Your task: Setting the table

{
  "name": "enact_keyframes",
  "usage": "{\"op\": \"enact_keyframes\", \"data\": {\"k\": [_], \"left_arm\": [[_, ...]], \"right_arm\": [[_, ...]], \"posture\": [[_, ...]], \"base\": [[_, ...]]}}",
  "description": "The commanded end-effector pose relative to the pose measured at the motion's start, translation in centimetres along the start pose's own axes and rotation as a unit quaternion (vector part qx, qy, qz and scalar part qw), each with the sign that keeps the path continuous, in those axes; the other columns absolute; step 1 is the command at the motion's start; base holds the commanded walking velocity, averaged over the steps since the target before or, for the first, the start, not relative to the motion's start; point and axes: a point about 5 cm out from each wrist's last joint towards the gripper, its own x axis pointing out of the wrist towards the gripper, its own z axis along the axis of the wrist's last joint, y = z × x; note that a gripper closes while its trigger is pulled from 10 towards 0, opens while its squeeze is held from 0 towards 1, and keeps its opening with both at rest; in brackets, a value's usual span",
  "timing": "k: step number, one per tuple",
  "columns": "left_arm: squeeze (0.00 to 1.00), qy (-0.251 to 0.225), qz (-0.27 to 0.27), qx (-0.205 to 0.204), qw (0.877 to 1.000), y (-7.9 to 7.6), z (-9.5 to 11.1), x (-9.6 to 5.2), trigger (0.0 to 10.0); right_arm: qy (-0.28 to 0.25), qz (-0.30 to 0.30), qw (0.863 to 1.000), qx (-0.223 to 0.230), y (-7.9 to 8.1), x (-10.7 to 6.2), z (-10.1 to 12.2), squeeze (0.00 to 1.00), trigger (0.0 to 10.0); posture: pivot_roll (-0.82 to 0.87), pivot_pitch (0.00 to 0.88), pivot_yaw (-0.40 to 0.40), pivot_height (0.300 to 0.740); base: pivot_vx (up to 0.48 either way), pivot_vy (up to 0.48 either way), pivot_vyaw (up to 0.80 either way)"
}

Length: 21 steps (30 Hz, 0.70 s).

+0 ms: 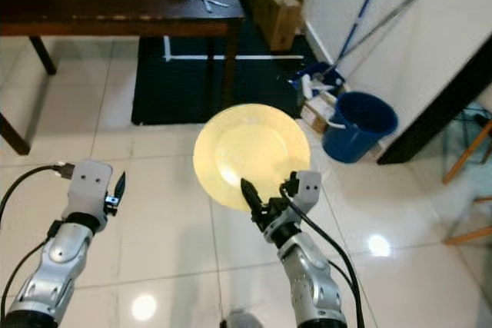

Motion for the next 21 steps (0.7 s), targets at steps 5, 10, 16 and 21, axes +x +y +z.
{"op": "enact_keyframes", "data": {"k": [5,10,16,21], "left_arm": [[0.0,0.0,-0.015,0.004,1.0,-0.9,0.0,-0.1,10.0],[0.0,0.001,-0.018,0.004,1.0,-0.9,0.0,-0.1,10.0],[0.0,-0.002,-0.02,0.003,1.0,-1.1,0.2,0.1,10.0],[0.0,-0.052,-0.01,0.0,0.999,-0.7,2.5,0.1,10.0]], "right_arm": [[-0.008,-0.019,1.0,0.008,-0.7,-0.5,0.2,0.0,10.0],[-0.008,-0.03,0.999,0.013,-1.1,-0.7,0.2,0.0,10.0],[-0.009,-0.036,0.999,0.01,-1.3,-0.8,0.3,0.0,10.0],[-0.045,-0.027,0.999,-0.008,-0.7,-0.7,2.5,0.0,10.0]], "posture": [[-0.15,0.043,0.038,0.74],[-0.16,0.044,0.04,0.74],[-0.16,0.045,0.045,0.74],[-0.16,0.048,0.049,0.74]], "base": [[0.48,0.0,0.0],[0.438,0.0,0.0],[0.433,0.0,0.0],[0.436,0.0,0.0]]}}
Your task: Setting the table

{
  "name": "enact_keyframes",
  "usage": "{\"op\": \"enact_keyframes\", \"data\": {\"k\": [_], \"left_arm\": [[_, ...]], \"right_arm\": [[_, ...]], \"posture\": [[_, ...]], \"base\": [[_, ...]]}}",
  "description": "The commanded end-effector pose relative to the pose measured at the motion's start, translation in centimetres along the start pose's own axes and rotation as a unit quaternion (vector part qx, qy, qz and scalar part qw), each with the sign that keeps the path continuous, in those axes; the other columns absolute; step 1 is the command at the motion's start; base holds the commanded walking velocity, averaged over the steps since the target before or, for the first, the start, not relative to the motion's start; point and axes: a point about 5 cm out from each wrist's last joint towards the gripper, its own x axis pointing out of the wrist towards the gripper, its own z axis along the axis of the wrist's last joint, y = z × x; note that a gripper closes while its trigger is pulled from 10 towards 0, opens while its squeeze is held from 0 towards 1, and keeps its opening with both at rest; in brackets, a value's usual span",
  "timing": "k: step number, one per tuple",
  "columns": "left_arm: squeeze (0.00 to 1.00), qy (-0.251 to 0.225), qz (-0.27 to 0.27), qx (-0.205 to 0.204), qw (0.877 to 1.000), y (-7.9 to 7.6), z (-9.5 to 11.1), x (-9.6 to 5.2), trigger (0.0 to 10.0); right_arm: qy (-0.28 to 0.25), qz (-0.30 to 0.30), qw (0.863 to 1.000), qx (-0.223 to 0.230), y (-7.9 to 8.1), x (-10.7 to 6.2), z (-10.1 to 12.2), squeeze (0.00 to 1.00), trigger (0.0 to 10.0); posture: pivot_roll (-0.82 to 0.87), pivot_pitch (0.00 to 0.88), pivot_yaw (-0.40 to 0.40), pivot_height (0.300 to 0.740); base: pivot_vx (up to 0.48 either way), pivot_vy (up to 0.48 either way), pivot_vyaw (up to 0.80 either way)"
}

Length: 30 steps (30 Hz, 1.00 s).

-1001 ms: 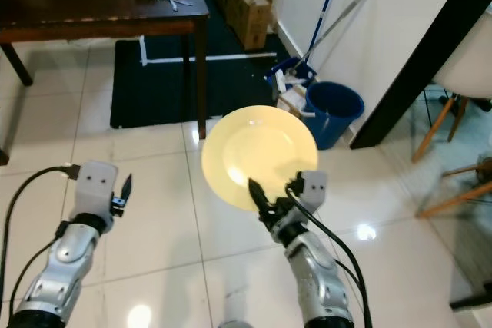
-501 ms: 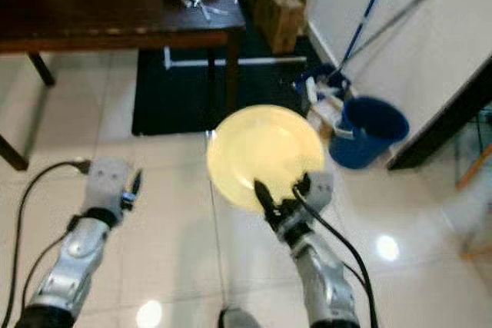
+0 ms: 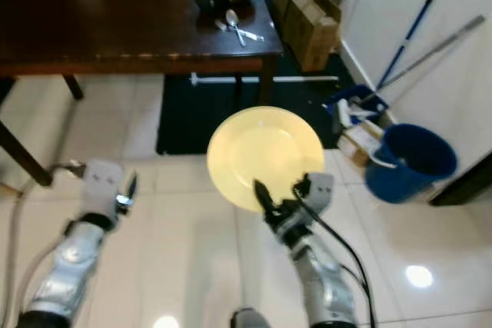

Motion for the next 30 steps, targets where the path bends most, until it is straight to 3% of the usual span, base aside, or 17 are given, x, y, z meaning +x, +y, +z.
{"op": "enact_keyframes", "data": {"k": [1,6,9,10,12,13,16,30], "left_arm": [[0.0,-0.043,0.021,0.004,0.999,1.2,2.0,-0.2,10.0],[0.0,-0.106,0.053,-0.03,0.992,2.8,6.1,0.3,10.0],[0.0,-0.137,0.049,-0.034,0.989,3.0,8.0,0.7,10.0],[0.0,-0.163,0.039,-0.042,0.985,2.6,9.7,1.1,10.0],[0.0,-0.169,0.035,-0.045,0.984,2.4,10.1,1.2,10.0],[0.0,-0.191,0.022,-0.05,0.98,1.6,11.5,1.4,10.0],[0.0,-0.215,0.007,-0.054,0.975,0.8,13.0,1.2,10.0],[0.0,-0.231,-0.04,-0.045,0.971,-0.5,14.7,0.9,10.0]], "right_arm": [[-0.043,0.015,0.999,-0.003,0.9,0.2,2.3,0.0,10.0],[-0.091,0.032,0.995,-0.012,1.7,0.4,5.4,0.0,10.0],[-0.107,0.042,0.993,-0.018,2.0,0.6,6.6,0.0,10.0],[-0.117,0.051,0.992,-0.022,2.3,0.9,7.5,0.0,10.0],[-0.12,0.053,0.991,-0.023,2.4,1.0,7.7,0.0,10.0],[-0.122,0.059,0.99,-0.026,2.6,1.3,7.9,0.0,10.0],[-0.12,0.058,0.991,-0.024,2.8,1.4,8.0,0.0,10.0],[-0.103,0.05,0.993,-0.012,2.8,1.0,7.1,0.0,10.0]], "posture": [[-0.17,0.051,0.053,0.74],[-0.16,0.052,0.051,0.74],[-0.15,0.052,0.046,0.74],[-0.15,0.052,0.046,0.74],[-0.15,0.052,0.046,0.74],[-0.15,0.051,0.046,0.74],[-0.16,0.048,0.046,0.74],[-0.16,0.051,0.058,0.74]], "base": [[0.428,0.0,0.0],[0.419,0.0,0.0],[0.401,0.0,0.0],[0.401,0.0,0.0],[0.401,0.0,0.0],[0.416,0.0,0.0],[0.428,0.0,0.0],[0.459,0.0,0.0]]}}
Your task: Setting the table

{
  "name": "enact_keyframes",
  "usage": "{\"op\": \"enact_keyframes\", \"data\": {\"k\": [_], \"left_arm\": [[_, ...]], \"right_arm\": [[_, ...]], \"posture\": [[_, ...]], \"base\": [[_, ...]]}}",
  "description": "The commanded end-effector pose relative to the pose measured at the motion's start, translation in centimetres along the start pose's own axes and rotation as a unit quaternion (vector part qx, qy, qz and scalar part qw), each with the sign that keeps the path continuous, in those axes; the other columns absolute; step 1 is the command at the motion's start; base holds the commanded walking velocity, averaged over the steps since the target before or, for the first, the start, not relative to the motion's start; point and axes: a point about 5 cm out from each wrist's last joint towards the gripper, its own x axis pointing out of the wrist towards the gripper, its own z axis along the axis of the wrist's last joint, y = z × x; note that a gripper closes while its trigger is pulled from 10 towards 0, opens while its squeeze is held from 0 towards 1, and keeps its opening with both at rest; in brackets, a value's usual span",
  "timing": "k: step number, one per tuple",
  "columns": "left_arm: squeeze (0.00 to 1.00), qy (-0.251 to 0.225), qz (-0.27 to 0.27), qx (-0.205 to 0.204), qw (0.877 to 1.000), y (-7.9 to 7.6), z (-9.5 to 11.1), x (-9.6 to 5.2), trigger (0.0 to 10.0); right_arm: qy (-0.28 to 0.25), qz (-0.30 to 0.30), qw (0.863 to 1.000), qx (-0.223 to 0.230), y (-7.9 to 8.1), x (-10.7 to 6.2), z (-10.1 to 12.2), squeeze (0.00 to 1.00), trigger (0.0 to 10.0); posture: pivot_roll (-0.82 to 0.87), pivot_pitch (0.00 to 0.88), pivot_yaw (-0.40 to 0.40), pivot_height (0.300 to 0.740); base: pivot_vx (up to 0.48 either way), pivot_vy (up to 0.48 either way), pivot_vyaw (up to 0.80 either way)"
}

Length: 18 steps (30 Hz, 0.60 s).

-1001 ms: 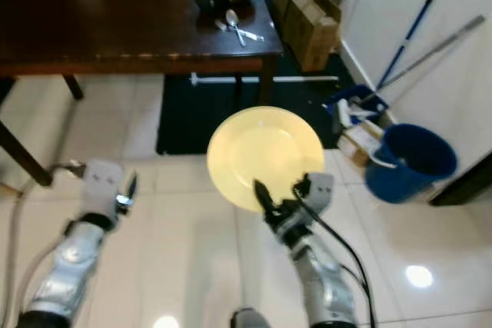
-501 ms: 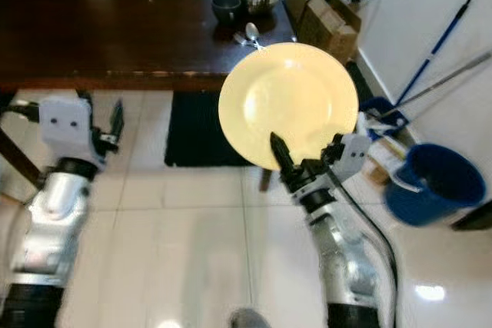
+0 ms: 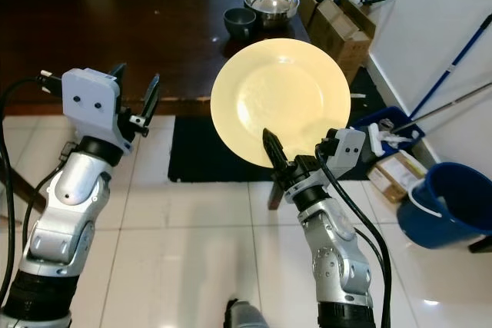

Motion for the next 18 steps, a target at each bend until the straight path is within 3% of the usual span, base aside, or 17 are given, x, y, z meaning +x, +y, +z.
{"op": "enact_keyframes", "data": {"k": [1,10,18], "left_arm": [[0.0,0.012,0.001,0.003,1.0,0.3,-0.3,-0.4,10.0],[0.0,0.016,-0.005,0.001,1.0,0.1,-0.3,-0.4,10.0],[0.0,0.019,-0.005,-0.001,1.0,0.0,-0.3,-0.5,10.0]], "right_arm": [[-0.004,0.001,1.0,0.001,0.1,0.0,0.2,0.0,10.0],[0.002,0.0,1.0,0.008,0.0,0.0,0.1,0.0,10.0],[0.032,0.035,0.996,0.079,0.6,-0.7,-1.1,0.0,10.0]], "posture": [[-0.16,0.051,0.058,0.74],[-0.16,0.051,0.055,0.74],[-0.16,0.054,0.051,0.74]], "base": [[0.45,0.0,0.0],[0.445,0.0,0.0],[0.439,0.0,0.0]]}}
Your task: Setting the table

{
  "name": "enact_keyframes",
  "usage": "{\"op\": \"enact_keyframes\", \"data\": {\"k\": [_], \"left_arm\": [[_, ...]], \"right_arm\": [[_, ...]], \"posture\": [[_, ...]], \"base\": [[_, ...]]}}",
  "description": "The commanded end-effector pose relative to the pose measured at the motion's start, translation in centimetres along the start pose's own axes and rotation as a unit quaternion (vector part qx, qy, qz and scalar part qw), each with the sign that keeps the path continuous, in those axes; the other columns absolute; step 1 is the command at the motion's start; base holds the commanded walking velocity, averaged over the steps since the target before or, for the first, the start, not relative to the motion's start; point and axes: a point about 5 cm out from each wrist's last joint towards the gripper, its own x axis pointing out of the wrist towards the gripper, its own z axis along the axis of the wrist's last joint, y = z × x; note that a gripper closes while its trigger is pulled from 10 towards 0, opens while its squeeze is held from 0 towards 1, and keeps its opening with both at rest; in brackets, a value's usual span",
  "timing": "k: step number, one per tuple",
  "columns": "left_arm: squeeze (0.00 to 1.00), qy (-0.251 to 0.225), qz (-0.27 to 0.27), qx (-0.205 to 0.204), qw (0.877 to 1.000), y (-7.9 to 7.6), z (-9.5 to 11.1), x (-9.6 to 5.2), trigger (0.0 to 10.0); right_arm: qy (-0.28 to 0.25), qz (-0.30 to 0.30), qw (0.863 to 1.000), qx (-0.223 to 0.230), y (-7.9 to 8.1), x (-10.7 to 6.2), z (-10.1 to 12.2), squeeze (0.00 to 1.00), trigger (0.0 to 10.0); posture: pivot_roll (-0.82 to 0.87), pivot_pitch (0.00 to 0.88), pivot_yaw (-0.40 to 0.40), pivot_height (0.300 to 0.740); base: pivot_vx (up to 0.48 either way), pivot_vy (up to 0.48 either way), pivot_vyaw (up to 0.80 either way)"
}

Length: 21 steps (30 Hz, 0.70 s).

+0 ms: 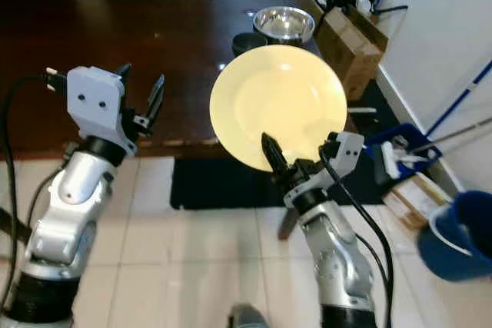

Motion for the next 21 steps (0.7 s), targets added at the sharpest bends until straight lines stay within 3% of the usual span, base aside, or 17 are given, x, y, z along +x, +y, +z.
{"op": "enact_keyframes", "data": {"k": [1,7,21], "left_arm": [[0.0,0.005,0.004,0.003,1.0,0.4,-0.1,-0.3,10.0],[0.0,0.008,0.002,0.001,1.0,0.2,-0.2,-0.4,10.0],[0.0,0.015,-0.009,0.002,1.0,0.0,-0.3,-0.5,10.0]], "right_arm": [[0.01,0.021,0.999,0.022,0.4,-0.3,-0.4,0.0,10.0],[0.056,0.029,0.993,0.099,-0.3,-1.7,-2.8,0.0,10.0],[0.075,0.009,0.991,0.106,-1.1,-2.0,-3.6,0.0,10.0]], "posture": [[-0.16,0.054,0.051,0.74],[-0.16,0.057,0.051,0.74],[-0.16,0.058,0.05,0.74]], "base": [[0.435,0.0,0.0],[0.433,0.0,0.0],[0.414,0.0,0.0]]}}
